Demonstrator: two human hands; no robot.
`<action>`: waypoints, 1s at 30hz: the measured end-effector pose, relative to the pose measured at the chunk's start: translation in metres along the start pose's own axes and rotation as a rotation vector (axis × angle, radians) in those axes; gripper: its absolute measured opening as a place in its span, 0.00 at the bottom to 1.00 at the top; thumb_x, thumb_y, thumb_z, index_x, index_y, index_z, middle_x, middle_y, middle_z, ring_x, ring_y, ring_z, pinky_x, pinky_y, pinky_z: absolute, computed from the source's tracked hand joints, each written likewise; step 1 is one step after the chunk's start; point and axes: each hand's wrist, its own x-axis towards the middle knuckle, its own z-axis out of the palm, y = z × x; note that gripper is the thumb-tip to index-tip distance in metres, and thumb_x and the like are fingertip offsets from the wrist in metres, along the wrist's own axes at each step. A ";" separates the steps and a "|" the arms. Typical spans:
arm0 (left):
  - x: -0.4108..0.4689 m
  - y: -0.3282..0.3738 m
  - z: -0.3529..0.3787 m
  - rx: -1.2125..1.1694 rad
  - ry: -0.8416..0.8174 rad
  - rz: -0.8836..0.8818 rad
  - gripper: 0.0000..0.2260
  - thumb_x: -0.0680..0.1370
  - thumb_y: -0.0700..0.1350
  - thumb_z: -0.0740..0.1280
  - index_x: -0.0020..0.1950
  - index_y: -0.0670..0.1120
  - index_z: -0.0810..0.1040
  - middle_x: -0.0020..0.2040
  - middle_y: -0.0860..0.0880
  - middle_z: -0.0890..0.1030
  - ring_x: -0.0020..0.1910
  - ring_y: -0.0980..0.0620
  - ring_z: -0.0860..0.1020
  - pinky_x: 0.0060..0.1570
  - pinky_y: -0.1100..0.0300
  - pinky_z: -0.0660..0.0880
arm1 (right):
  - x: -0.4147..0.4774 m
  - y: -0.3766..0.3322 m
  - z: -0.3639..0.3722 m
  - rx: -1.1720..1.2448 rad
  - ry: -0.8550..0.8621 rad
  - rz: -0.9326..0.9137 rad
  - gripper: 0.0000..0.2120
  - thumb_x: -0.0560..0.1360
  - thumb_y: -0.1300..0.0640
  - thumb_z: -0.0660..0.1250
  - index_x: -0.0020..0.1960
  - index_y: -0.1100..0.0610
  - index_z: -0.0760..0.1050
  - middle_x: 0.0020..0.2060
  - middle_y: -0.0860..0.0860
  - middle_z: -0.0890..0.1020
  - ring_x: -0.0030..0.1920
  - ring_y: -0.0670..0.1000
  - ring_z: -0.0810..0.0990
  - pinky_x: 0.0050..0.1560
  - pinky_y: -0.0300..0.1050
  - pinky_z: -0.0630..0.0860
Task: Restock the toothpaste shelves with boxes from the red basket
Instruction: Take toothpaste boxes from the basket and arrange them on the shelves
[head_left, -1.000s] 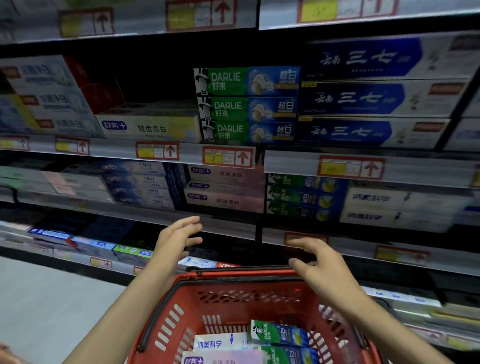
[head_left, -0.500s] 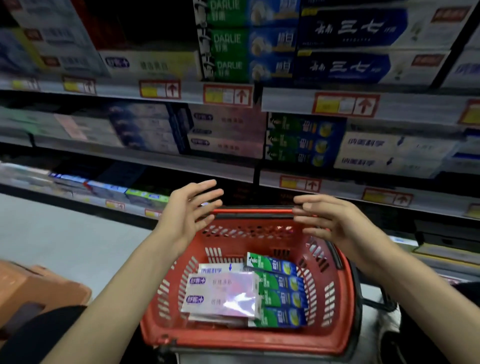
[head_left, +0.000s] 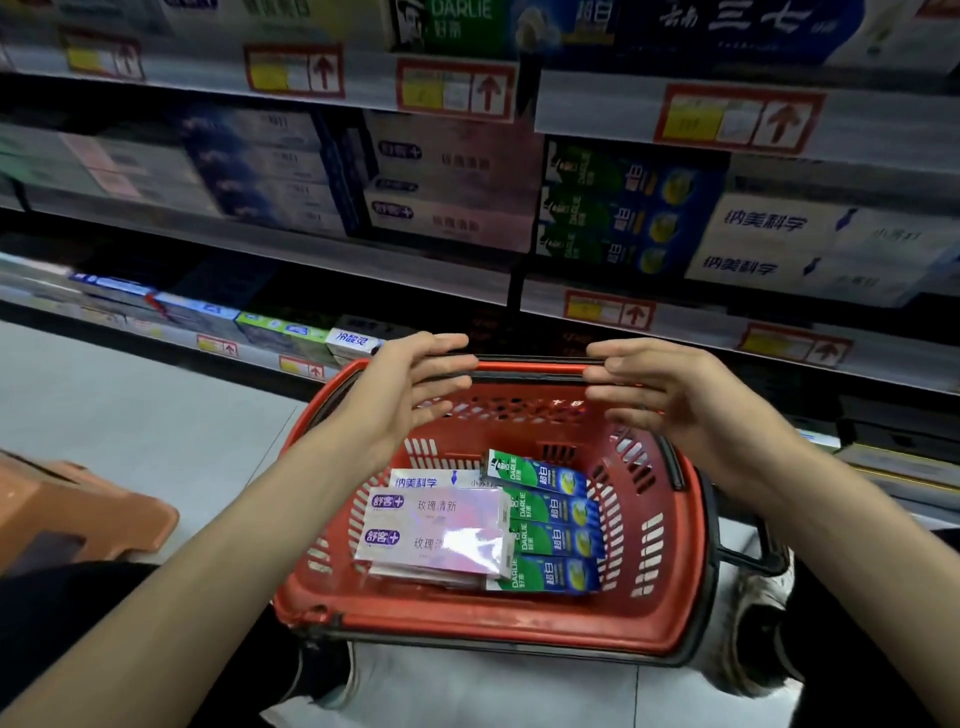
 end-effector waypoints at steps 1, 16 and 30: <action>0.000 0.000 0.001 -0.007 0.003 -0.007 0.15 0.82 0.50 0.61 0.63 0.50 0.82 0.57 0.50 0.87 0.59 0.49 0.83 0.57 0.53 0.76 | 0.002 0.001 0.001 -0.001 -0.006 0.008 0.13 0.79 0.61 0.67 0.62 0.58 0.82 0.54 0.57 0.87 0.56 0.56 0.87 0.56 0.47 0.79; -0.004 0.021 0.001 -0.061 -0.046 -0.032 0.15 0.81 0.50 0.61 0.59 0.48 0.84 0.52 0.51 0.88 0.54 0.52 0.85 0.54 0.56 0.78 | 0.064 0.163 0.075 -0.398 0.032 0.499 0.04 0.79 0.55 0.70 0.47 0.55 0.79 0.38 0.51 0.77 0.38 0.51 0.74 0.35 0.41 0.69; -0.023 0.060 -0.032 -0.247 0.031 0.046 0.12 0.77 0.47 0.65 0.56 0.47 0.85 0.48 0.51 0.88 0.54 0.51 0.86 0.58 0.54 0.79 | 0.082 0.215 0.128 -0.234 0.335 0.609 0.09 0.71 0.62 0.77 0.44 0.67 0.81 0.40 0.60 0.82 0.34 0.56 0.78 0.32 0.42 0.73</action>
